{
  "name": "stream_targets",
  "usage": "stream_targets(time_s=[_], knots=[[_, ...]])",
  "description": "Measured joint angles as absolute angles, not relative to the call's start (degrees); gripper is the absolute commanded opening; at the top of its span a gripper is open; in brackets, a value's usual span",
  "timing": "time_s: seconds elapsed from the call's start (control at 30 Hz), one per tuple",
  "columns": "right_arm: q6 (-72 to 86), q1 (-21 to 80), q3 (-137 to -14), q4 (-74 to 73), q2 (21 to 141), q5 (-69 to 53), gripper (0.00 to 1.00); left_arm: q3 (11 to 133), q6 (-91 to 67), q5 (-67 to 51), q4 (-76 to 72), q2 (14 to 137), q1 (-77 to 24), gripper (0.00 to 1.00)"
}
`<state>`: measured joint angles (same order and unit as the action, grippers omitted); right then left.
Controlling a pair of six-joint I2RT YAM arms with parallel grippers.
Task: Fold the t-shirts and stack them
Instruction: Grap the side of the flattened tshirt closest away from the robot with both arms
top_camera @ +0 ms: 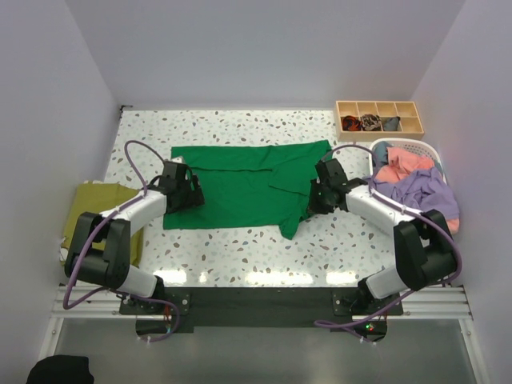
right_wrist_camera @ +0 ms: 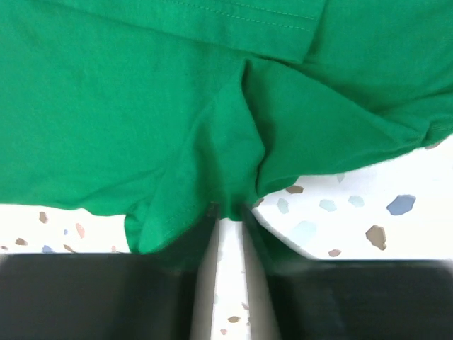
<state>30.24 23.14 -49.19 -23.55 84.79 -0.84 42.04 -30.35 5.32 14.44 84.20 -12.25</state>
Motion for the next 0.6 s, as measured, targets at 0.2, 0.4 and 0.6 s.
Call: stream_targets(time_s=[0.2, 0.4, 0.6], knots=[[30.39, 23.14, -49.15, -23.42, 85.14, -0.99, 0.43, 42.04, -30.35, 5.3, 14.41, 84.33, -12.25, 0.8], [30.41, 23.14, -49.15, -23.16, 86.8, -1.02, 0.3, 42.04, -30.35, 5.13, 14.33, 84.95, -12.25, 0.79], [30.39, 23.14, -49.15, -23.03, 88.44, -1.06, 0.07, 42.04, -30.33, 5.08, 14.26, 85.32, -12.25, 0.79]])
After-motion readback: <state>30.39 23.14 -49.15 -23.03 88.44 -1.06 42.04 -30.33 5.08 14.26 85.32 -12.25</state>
